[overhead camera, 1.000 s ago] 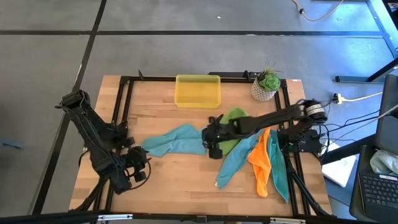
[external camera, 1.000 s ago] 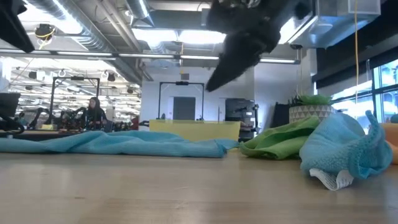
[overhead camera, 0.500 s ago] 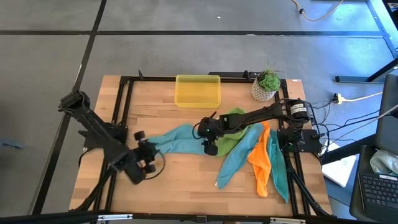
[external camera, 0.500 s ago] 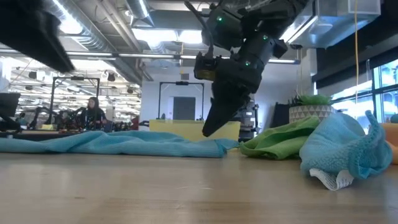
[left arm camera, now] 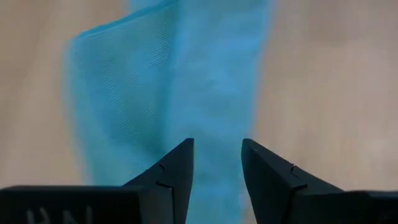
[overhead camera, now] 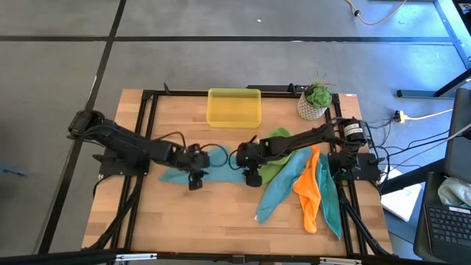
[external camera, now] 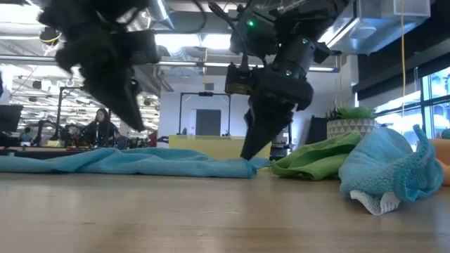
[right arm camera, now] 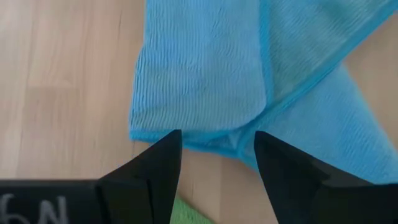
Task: Fold microfiber towels
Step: Fold the left blue cloth
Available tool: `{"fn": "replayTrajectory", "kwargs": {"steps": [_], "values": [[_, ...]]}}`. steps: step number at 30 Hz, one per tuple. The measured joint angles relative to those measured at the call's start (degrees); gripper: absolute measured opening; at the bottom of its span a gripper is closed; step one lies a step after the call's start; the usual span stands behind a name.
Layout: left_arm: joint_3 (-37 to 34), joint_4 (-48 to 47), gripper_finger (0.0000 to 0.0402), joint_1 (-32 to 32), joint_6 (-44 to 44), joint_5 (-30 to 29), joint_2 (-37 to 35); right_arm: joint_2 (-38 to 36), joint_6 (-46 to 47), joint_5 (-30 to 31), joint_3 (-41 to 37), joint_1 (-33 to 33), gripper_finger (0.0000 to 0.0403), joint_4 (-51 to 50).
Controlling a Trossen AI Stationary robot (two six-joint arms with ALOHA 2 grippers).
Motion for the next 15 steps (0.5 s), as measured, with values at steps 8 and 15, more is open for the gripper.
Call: {"fn": "replayTrajectory", "kwargs": {"steps": [8, 15], "values": [[-1.06, 9.31, 0.0133, 8.22, 9.13, 3.5, 0.29, -0.09, 1.13, 0.01, 0.0, 1.95, 0.0204, -2.81], [0.54, 21.11, 0.0147, 12.5, 13.27, 12.5, 9.54, -1.54, 3.87, 2.16, -0.82, 5.48, 0.0204, -9.03]]}}
